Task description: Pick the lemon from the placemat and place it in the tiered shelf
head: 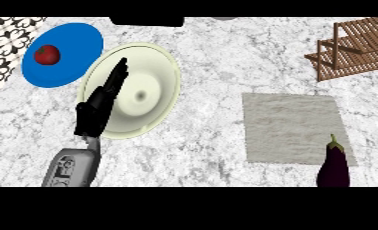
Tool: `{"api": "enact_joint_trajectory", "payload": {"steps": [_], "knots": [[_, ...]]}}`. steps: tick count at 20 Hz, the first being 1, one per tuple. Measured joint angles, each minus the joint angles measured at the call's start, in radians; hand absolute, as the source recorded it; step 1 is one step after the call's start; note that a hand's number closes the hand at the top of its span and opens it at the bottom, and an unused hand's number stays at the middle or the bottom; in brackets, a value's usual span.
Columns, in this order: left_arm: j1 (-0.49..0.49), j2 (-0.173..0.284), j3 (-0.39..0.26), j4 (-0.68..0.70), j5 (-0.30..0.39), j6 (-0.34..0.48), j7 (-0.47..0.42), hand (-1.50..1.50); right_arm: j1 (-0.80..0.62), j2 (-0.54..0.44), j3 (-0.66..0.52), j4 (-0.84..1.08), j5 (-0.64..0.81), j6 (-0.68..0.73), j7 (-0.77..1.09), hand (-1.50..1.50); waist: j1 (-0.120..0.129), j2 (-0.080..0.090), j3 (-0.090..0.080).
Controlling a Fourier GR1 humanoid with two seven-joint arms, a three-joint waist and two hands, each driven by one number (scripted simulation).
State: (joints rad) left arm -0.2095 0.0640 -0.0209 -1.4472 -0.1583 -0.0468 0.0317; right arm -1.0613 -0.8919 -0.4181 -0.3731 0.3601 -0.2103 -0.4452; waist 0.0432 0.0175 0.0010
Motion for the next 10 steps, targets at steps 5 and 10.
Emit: {"api": "enact_joint_trajectory", "payload": {"steps": [5,10], "knots": [[0.011,-0.007,-0.011,0.006,-0.012,0.006,-0.012,0.0,0.004,-0.027,0.012,0.073,0.051,-0.113,0.05,-1.5,0.001,0.0,0.001],[-0.003,-0.016,-0.009,0.014,-0.011,0.012,-0.002,0.0,0.001,-0.049,-0.024,0.126,0.028,-0.108,0.041,-1.5,-0.002,0.0,0.002]]}}
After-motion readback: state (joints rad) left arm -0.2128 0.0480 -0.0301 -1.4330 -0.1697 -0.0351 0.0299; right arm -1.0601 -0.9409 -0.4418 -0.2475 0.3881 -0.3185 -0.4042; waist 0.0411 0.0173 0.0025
